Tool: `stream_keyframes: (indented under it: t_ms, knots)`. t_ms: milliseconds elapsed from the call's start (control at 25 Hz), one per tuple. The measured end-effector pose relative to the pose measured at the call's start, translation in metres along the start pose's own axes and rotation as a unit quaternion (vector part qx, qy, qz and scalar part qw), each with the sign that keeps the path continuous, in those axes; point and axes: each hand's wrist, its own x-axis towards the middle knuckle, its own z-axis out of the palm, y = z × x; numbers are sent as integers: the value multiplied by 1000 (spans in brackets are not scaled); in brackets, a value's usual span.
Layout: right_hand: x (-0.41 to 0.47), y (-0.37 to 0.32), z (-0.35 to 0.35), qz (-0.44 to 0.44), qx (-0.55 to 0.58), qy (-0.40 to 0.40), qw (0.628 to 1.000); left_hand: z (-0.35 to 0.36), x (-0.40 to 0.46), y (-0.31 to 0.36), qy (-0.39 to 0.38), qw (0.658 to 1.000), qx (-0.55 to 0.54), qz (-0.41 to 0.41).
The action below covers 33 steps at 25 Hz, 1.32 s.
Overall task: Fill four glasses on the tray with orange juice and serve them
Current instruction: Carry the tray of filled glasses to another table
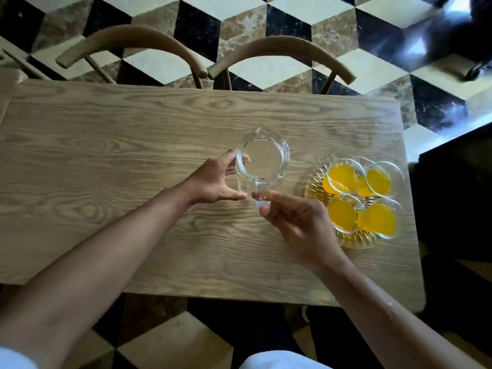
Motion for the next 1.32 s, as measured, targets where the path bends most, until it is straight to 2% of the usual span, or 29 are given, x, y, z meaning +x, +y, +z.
stream_keyframes:
  t_ms: [200, 440, 680, 1000, 1320]
  knots:
    - [8, 12, -3, 4, 15, 13, 1000, 6, 16, -8, -5, 1000, 9, 16]
    - [2, 19, 5, 29, 53, 26, 998, 5, 23, -16, -50, 994, 83, 47]
    - [-2, 23, 15, 43, 84, 26, 995, 7, 21, -24, -60, 993, 85, 57]
    - [3, 20, 16, 78, 136, 20, 987, 8, 23, -27, -58, 995, 73, 34]
    - [4, 20, 16, 100, 126, 12, 987, 6, 25, -27, -67, 994, 90, 12]
